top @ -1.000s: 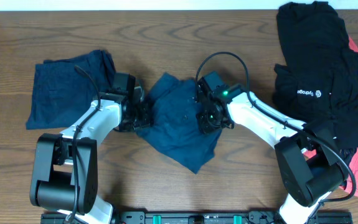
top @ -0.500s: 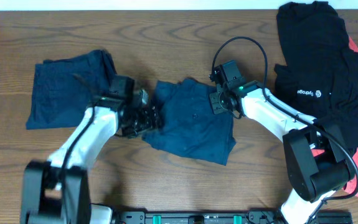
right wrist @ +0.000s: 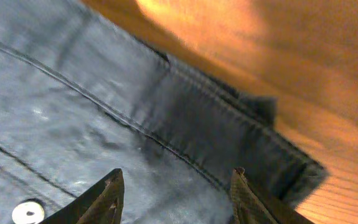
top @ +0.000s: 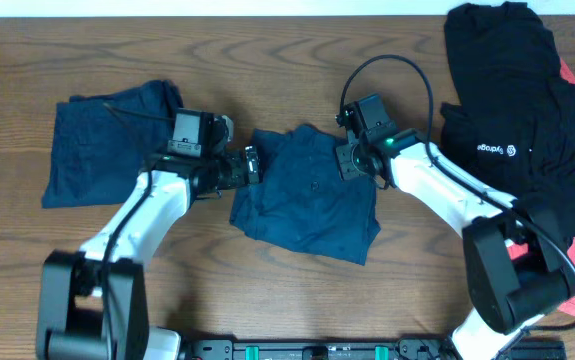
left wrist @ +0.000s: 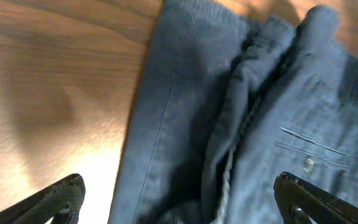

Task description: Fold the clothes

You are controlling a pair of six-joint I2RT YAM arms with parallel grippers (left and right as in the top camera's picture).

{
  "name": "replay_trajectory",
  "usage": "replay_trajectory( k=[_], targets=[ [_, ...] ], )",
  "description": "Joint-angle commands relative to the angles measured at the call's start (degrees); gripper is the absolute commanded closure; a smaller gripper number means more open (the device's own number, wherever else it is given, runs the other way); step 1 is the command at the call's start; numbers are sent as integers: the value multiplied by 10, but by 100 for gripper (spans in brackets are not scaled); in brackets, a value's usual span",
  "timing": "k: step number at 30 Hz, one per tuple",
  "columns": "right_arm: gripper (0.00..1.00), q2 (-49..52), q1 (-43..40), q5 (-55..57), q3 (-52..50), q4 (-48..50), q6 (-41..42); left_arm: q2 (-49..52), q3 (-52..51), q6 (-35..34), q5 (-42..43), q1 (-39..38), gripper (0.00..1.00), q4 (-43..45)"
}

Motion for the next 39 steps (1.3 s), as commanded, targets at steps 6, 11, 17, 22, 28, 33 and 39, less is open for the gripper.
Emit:
replay_trajectory(
  k=[6, 11, 17, 22, 28, 33, 39],
  targets=[
    [46, -64, 2, 10, 16, -4, -5, 99, 0, 21, 29, -5, 2, 60],
    [46, -80, 2, 10, 16, -3, -4, 135, 0, 21, 64, -32, 8, 60],
    [46, -81, 2, 10, 16, -8, -4, 140, 0, 21, 78, -78, 41, 62],
    [46, -81, 2, 10, 16, -21, -4, 136, 1, 21, 78, -77, 94, 71],
    [45, -87, -5, 22, 16, -32, -4, 73, 8, 45, 61, -50, 94, 61],
    [46, -114, -18, 21, 16, -34, -4, -46, 9, 76, -41, 1, 94, 29],
    [46, -148, -21, 22, 16, -34, -4, -166, 14, 137, -49, 85, 94, -2]
  ],
)
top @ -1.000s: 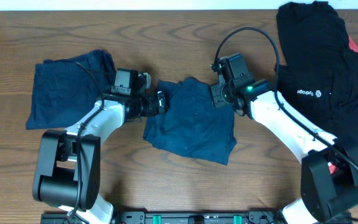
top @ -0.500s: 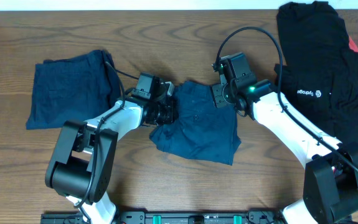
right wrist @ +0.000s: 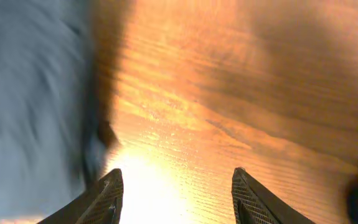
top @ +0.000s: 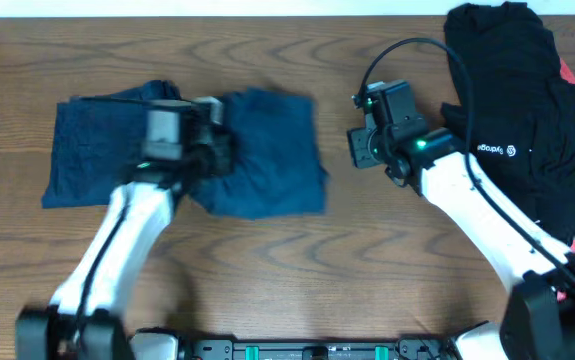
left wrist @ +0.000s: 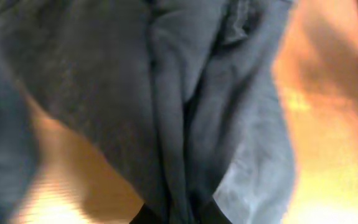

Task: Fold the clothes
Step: 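Carry the folded jeans left with the left gripper onto the navy garment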

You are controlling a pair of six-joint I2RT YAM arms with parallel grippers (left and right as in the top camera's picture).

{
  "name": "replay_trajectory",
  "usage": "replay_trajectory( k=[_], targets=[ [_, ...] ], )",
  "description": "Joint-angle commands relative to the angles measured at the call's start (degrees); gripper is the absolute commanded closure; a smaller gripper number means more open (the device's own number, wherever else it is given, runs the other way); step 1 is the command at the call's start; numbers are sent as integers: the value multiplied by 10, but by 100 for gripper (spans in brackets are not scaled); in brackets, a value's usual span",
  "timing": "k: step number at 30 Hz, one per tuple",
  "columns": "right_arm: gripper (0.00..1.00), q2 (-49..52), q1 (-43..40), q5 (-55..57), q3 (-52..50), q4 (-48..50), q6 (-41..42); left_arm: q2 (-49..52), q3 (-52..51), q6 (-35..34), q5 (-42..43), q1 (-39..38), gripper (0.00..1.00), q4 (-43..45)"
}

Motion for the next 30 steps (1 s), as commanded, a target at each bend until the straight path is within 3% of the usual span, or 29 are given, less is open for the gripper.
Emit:
replay_trajectory(
  k=[1, 6, 13, 20, 30],
  targets=[
    [46, -25, -4, 7, 12, -1, -4, -52, 11, 60, -35, 48, 94, -12],
    [46, -30, -4, 7, 12, -1, -4, -68, 11, 99, -84, 122, 94, -27],
    [46, -30, -4, 17, 12, -15, -4, -65, 18, 112, -82, 235, 94, -22],
    [46, -30, -4, 17, 12, -15, -5, -45, 21, 111, -59, 316, 94, 63],
    [46, -30, -4, 17, 12, -14, -5, 65, 21, 111, -60, 361, 94, 171]
  ],
)
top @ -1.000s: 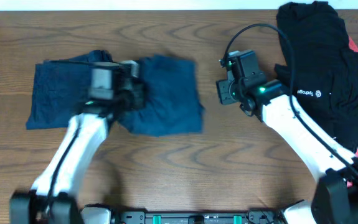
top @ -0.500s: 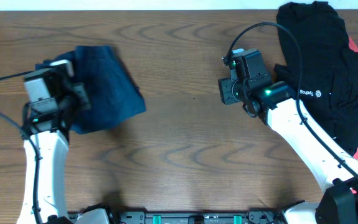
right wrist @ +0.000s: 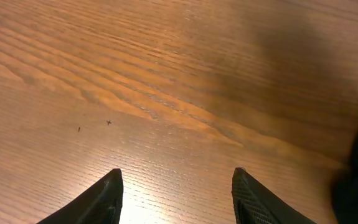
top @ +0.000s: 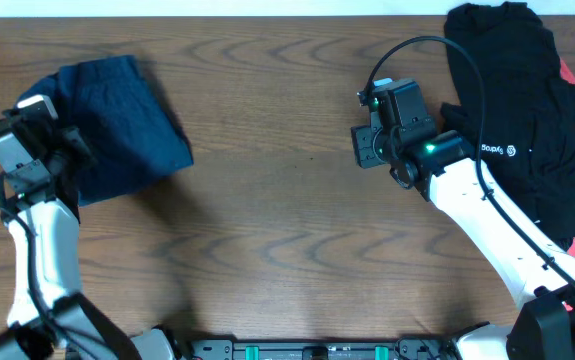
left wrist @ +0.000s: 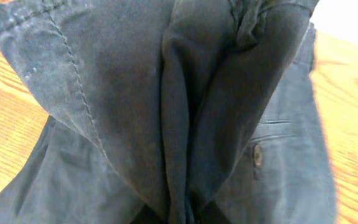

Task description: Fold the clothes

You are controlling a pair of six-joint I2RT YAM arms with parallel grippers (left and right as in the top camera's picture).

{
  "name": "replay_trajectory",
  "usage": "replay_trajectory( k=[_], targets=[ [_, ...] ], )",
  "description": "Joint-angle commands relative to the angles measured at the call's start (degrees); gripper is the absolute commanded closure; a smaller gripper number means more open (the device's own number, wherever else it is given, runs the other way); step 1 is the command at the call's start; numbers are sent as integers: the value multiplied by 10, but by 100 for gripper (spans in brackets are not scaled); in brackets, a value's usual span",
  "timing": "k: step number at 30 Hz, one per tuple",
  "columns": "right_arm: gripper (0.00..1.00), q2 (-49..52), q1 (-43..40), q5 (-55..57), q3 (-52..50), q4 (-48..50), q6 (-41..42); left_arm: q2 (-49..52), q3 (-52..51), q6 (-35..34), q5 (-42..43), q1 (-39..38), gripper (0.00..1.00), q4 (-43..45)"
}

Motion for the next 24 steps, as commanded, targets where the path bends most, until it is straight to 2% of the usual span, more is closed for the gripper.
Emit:
replay_trajectory(
  k=[1, 5, 15, 24],
  targets=[
    [45, -8, -4, 7, 11, 0, -4, 31, 21, 4, 0, 13, 94, 32],
    [45, -8, -4, 7, 11, 0, -4, 38, 21, -2, 13, 13, 94, 45],
    [45, -8, -5, 25, 11, -8, -4, -28, 37, -3, 160, 13, 94, 51],
    [45, -8, -5, 26, 11, -11, -4, -70, 45, -2, 166, 18, 94, 55]
  ],
)
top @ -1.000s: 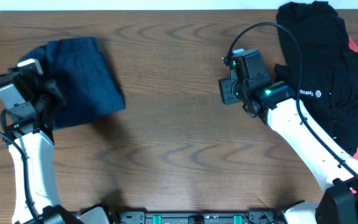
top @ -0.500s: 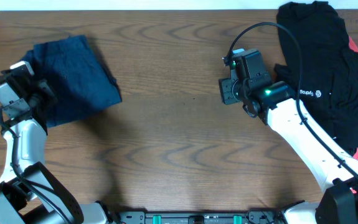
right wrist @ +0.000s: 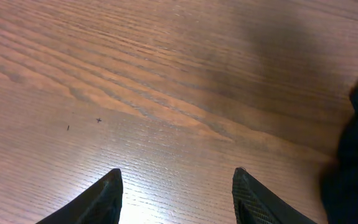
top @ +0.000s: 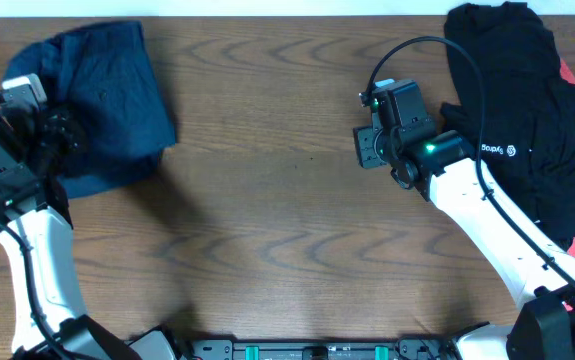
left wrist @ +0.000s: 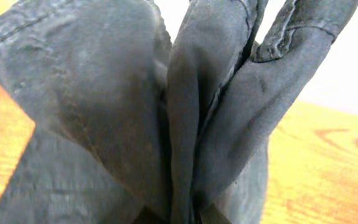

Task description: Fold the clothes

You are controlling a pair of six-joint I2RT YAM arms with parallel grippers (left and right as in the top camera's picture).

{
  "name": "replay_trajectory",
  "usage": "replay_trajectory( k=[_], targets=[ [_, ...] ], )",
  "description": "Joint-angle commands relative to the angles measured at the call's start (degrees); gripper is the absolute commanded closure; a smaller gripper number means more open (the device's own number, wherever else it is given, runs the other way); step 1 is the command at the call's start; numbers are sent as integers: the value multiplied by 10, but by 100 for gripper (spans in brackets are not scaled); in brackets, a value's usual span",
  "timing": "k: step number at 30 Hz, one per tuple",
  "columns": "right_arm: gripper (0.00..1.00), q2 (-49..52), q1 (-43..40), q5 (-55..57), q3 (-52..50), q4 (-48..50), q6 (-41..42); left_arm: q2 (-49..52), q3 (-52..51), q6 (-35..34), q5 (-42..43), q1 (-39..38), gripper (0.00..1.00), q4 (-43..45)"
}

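A dark blue garment (top: 102, 85) lies bunched at the table's far left back corner, partly lifted. My left gripper (top: 55, 130) is shut on a gathered fold of it; in the left wrist view the blue cloth (left wrist: 185, 112) rises in pleats straight out of the closed jaws (left wrist: 180, 214). More blue cloth (top: 107, 175) lies flat below it; whether that is a separate piece I cannot tell. My right gripper (top: 366, 150) hangs open over bare wood right of centre, its fingertips (right wrist: 111, 190) wide apart around nothing (right wrist: 179, 190).
A heap of black clothes (top: 512, 110) covers the right side of the table, its edge showing in the right wrist view. A red garment peeks out beneath it. The right arm's black cable (top: 437, 50) loops over the back.
My left gripper has moved slightly further back and left with the blue garment, which now sits closer to the back left corner. The right gripper has stayed open in place.
Both grippers were open at a blue garment in the table's centre, with a folded blue piece at the left. Then my left gripper was shut on it beside that piece and the right had withdrawn. Since then it has reached the far left back corner.
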Motion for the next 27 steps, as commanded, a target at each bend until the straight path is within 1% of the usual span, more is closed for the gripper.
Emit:
replay_trajectory(
  k=[1, 4, 8, 10, 13, 15, 16, 19, 20, 21, 22, 23, 24, 25, 26, 27],
  targets=[
    [45, -8, -5, 7, 11, -2, -4, -9, 26, -2, 17, 7, 94, 10],
    [45, -8, -5, 7, 11, -3, -4, -9, 26, -2, 10, 10, 94, 11],
    [45, -8, -5, 7, 11, -3, -4, -7, 26, 3, -37, 10, 94, 11],
    [45, -8, -5, 7, 11, -3, -4, -3, 25, 13, -43, 10, 94, 11],
    [45, -8, -5, 7, 11, -3, -4, 13, 25, 14, -62, 10, 94, 11],
    [45, -8, -5, 7, 11, -3, -4, 28, 25, 25, -80, 10, 94, 11],
    [45, -8, -5, 7, 11, -3, -4, 33, 25, 26, -93, 10, 94, 12],
    [45, -8, -5, 7, 11, -3, -4, 52, 25, 26, -173, 10, 93, 14],
    [45, -8, -5, 7, 11, -3, -4, 58, 25, 26, -202, 10, 79, 15],
    [45, -8, -5, 7, 11, -3, -4, 65, 25, 26, -232, 10, 54, 18],
    [45, -8, -5, 7, 11, -3, -4, 69, 25, 26, -251, 10, 46, 21],
    [45, -8, -5, 7, 11, -3, -4, 73, 25, 26, -272, 11, 45, 21],
    [45, -8, -5, 7, 11, -4, -4, 75, 25, 26, -280, 13, 35, 21],
    [45, -8, -5, 7, 11, -4, -4, 75, 25, 25, -279, 14, 15, 21],
    [45, -8, -5, 7, 11, -4, -4, 75, 25, 25, -279, 15, 2, 20],
    [45, -8, -5, 7, 11, -4, -4, 75, 25, 24, -279, 15, 2, 21]
  ],
)
